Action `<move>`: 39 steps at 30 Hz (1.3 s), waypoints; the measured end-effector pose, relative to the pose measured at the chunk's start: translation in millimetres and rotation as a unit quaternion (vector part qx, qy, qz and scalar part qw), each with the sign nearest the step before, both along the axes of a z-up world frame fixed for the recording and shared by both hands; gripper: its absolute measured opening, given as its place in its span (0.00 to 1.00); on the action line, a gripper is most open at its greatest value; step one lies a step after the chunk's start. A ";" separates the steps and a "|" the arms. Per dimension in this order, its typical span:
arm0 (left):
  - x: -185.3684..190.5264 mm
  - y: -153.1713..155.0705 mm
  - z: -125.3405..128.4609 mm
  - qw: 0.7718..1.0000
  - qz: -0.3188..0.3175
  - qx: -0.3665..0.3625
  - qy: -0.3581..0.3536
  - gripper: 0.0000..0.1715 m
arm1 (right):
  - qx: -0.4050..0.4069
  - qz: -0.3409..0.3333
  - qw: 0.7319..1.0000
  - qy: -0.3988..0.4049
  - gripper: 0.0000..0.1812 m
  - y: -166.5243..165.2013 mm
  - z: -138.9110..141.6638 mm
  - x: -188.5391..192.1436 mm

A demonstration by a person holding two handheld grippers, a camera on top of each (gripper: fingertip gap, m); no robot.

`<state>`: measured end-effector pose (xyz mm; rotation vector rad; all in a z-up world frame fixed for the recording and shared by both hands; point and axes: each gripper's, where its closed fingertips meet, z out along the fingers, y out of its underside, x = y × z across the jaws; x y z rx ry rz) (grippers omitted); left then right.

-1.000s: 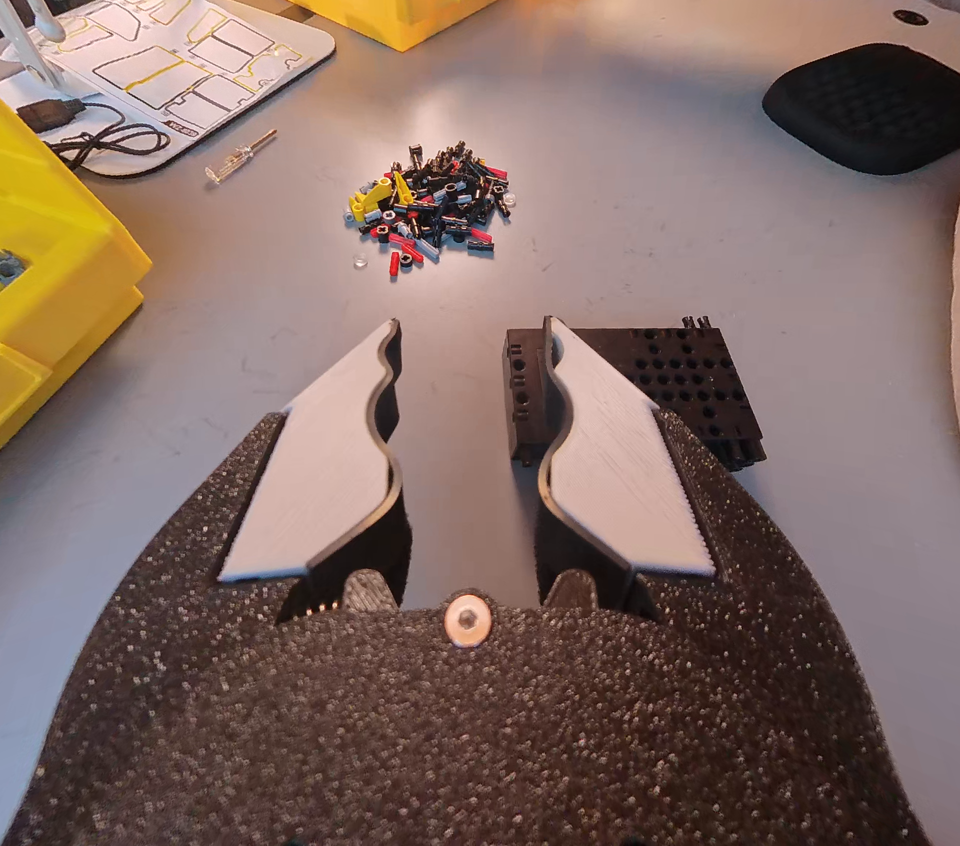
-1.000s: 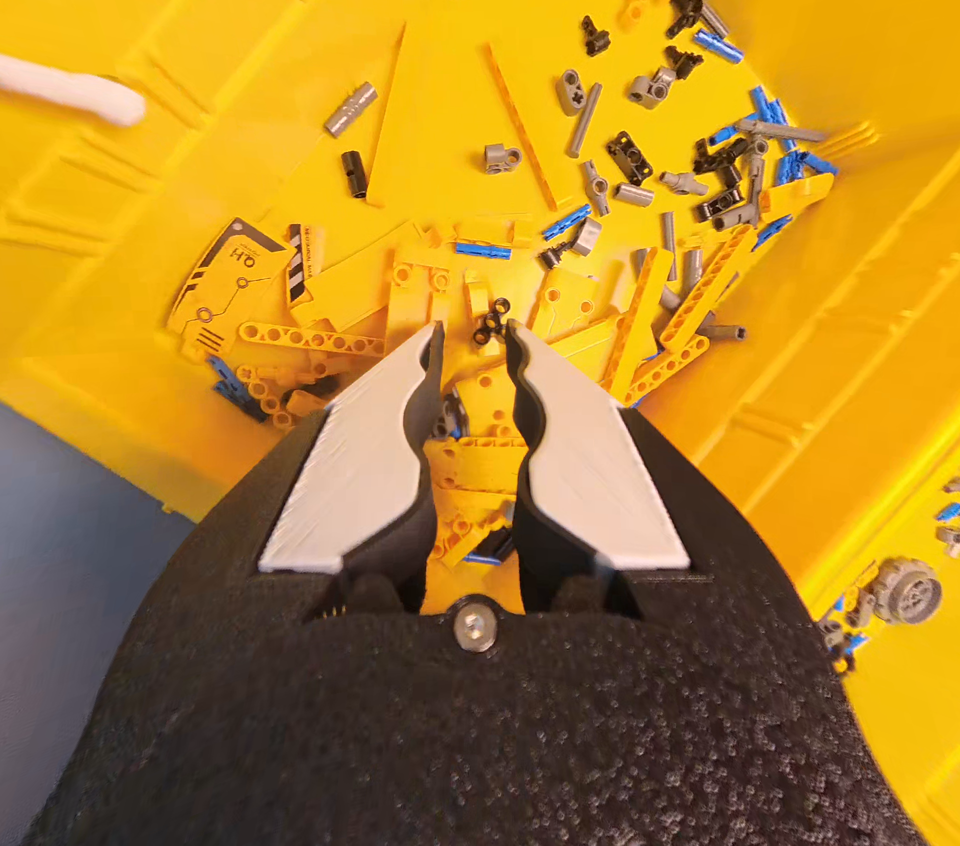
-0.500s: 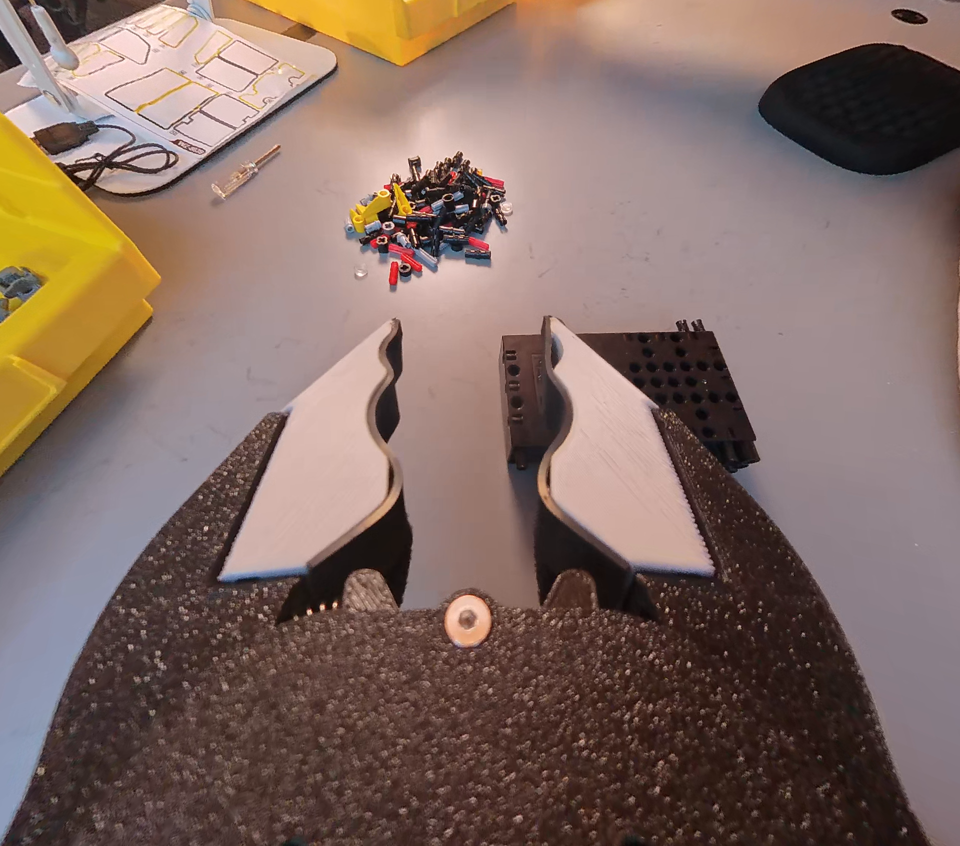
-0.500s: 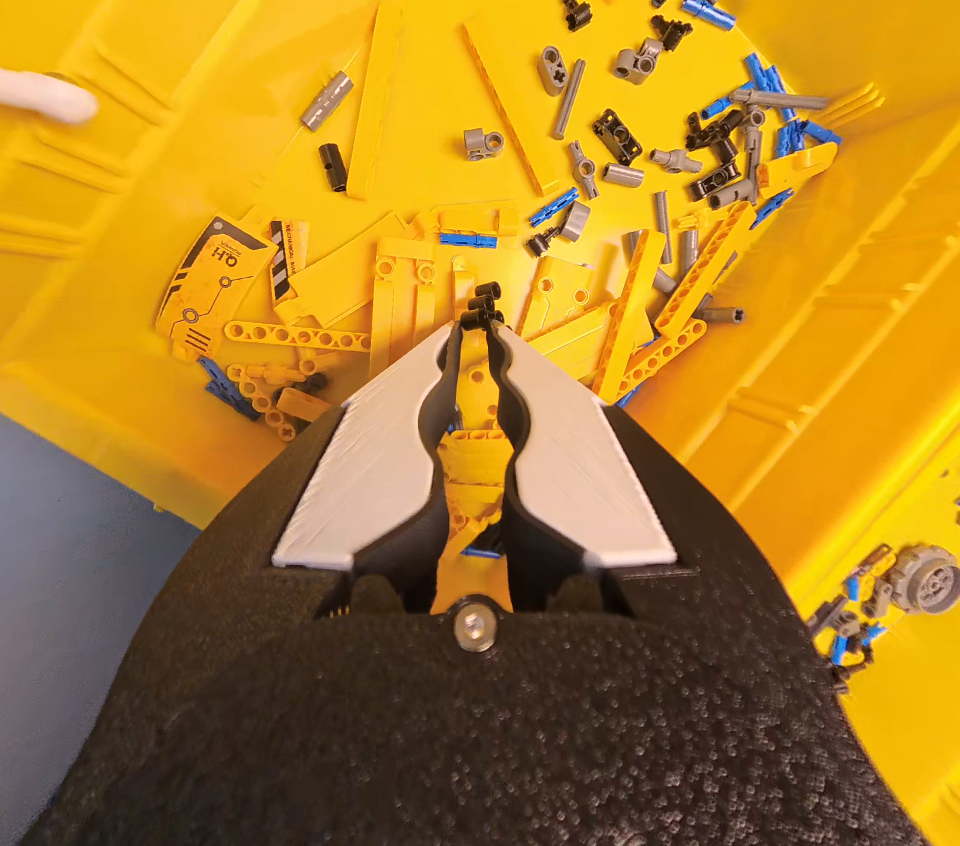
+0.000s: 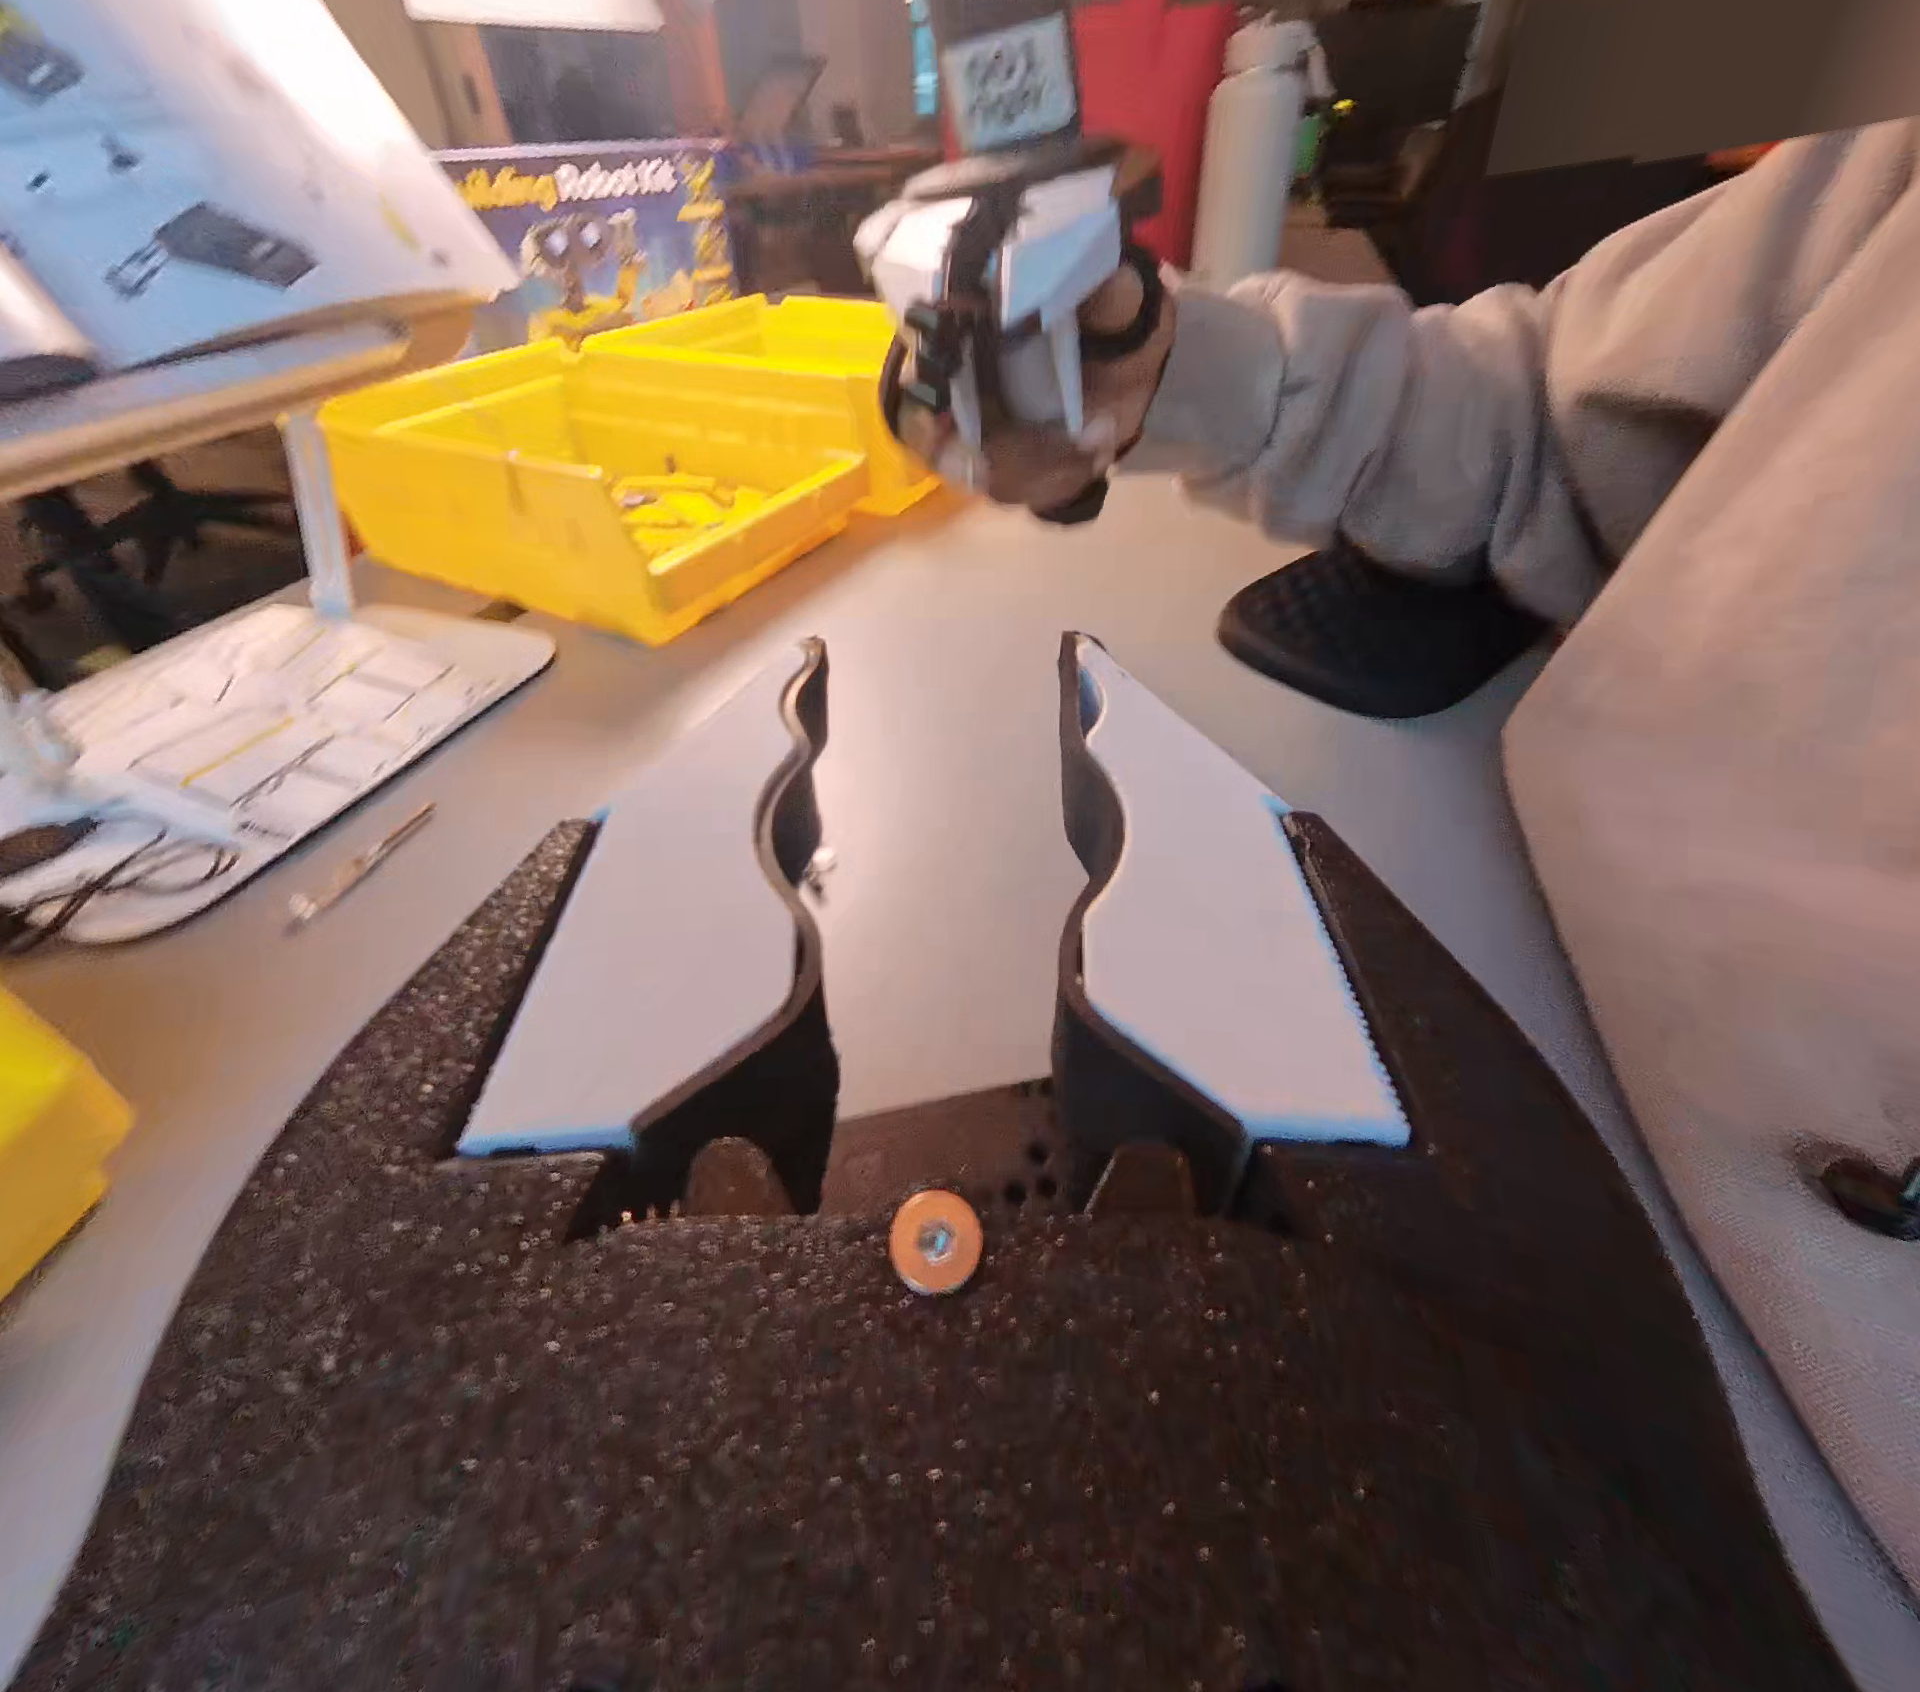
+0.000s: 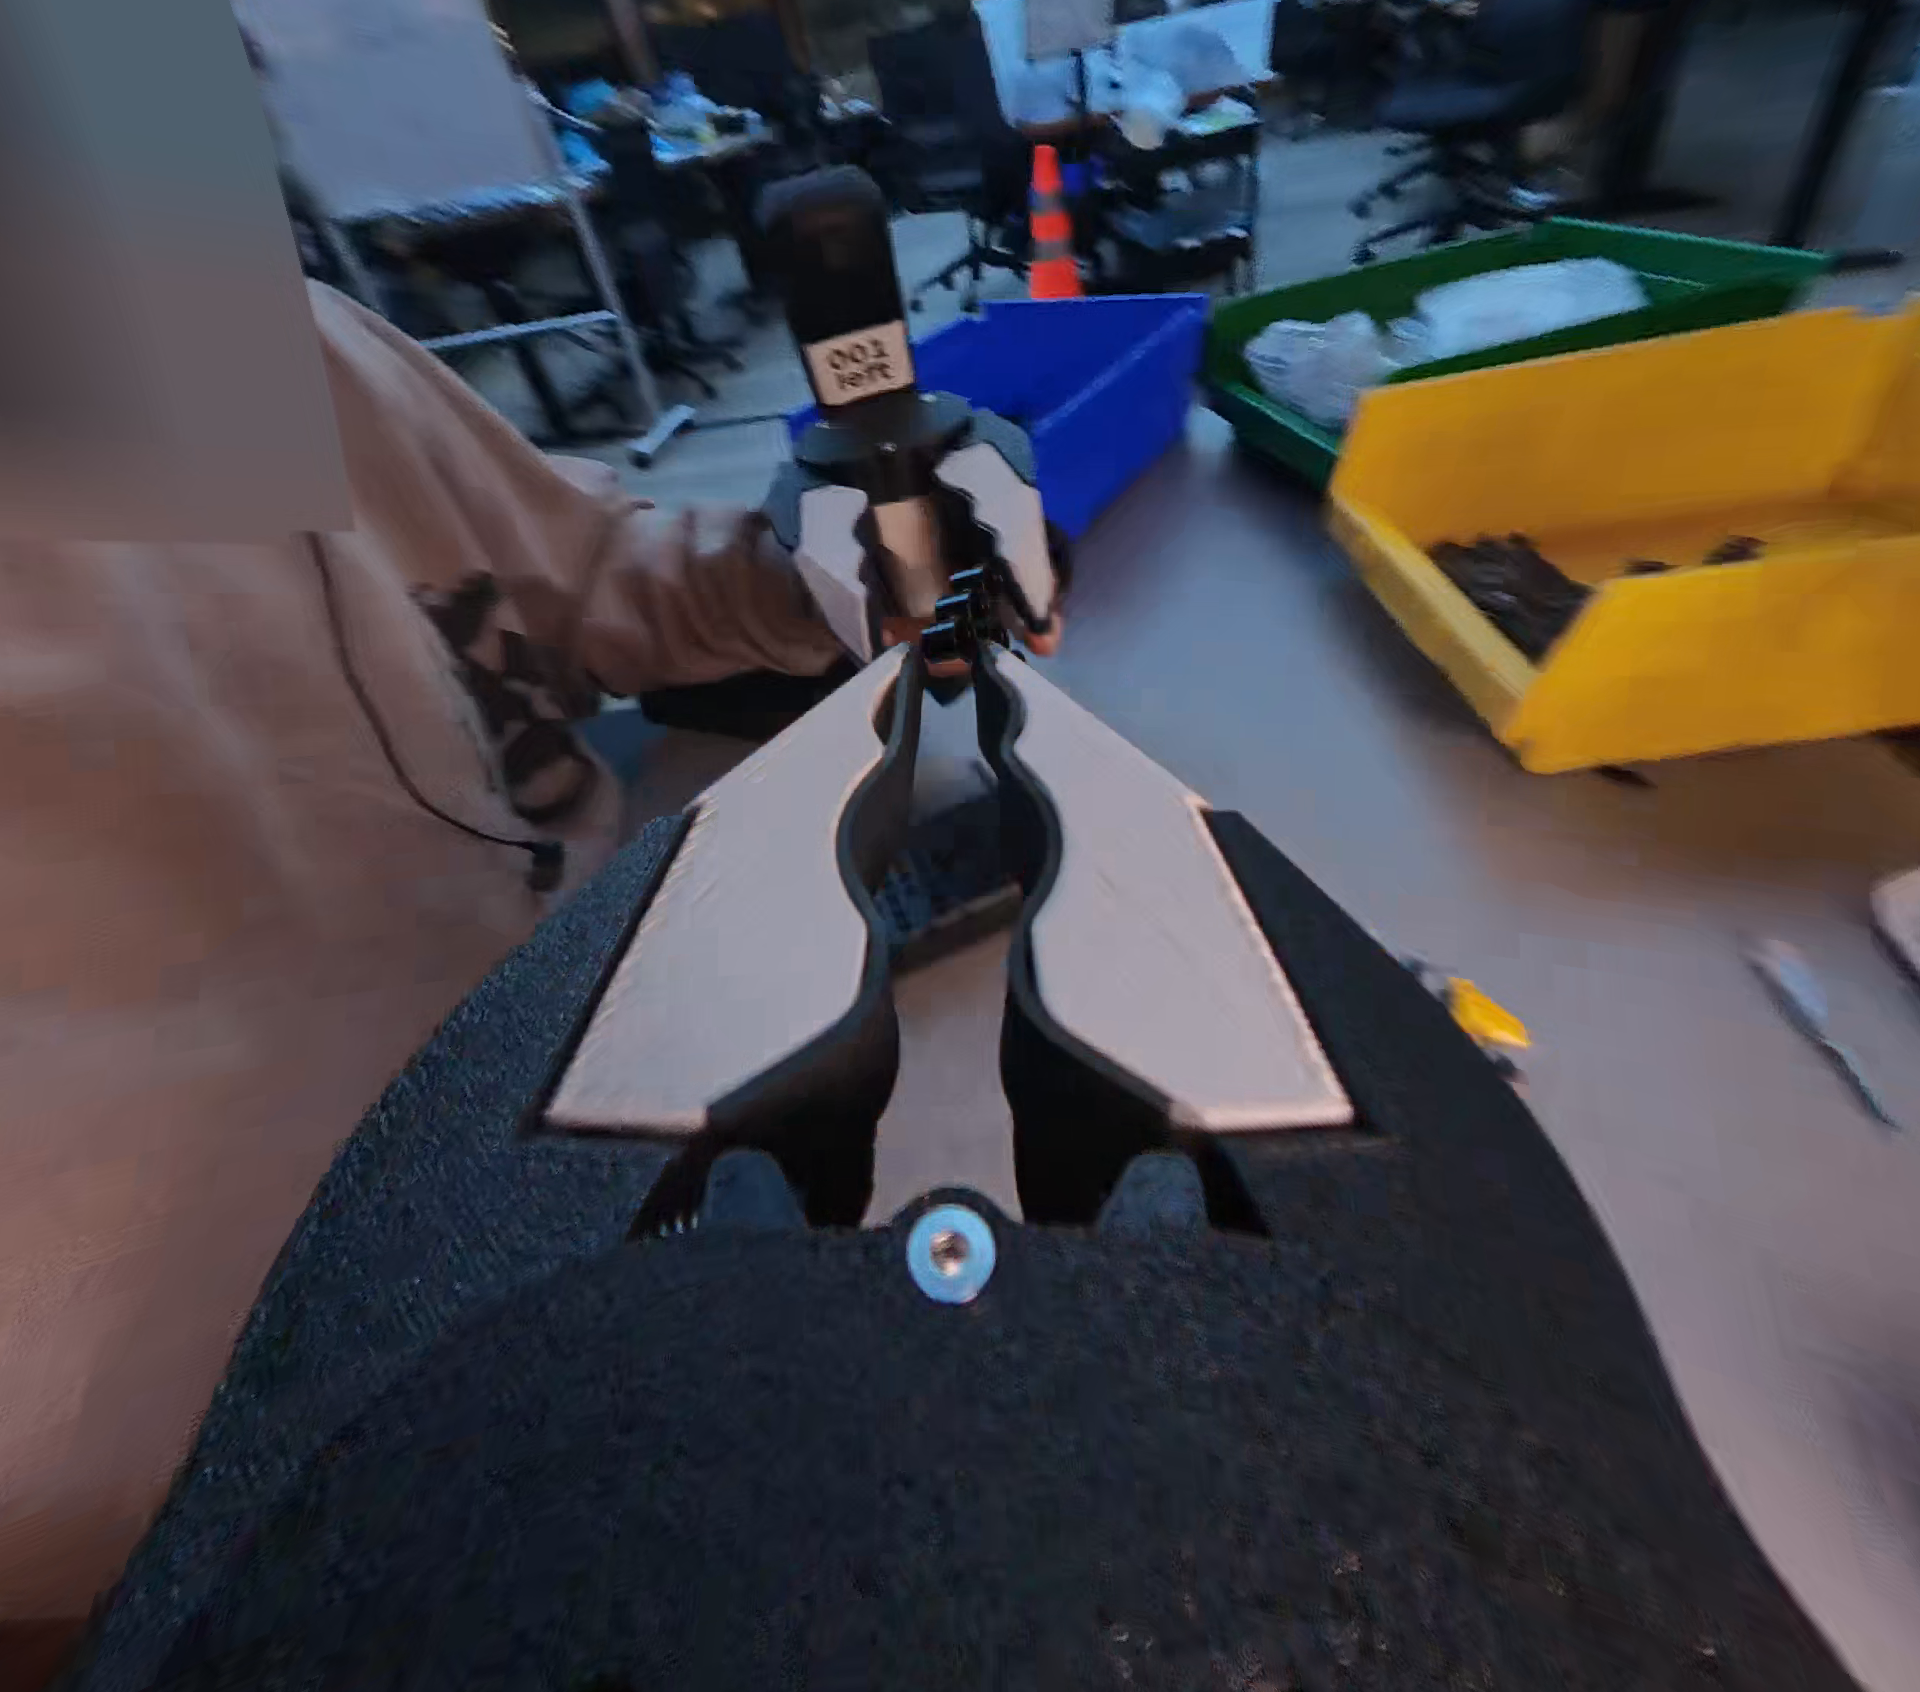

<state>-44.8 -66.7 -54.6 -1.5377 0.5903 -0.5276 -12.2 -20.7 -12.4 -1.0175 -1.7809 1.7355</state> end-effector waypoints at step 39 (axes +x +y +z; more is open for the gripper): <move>-174.9 -81.8 -15.1 0.902 0.325 -0.146 0.245 0.26 | 0.236 0.003 0.960 -0.148 0.24 -63.0 -163.8 -2.5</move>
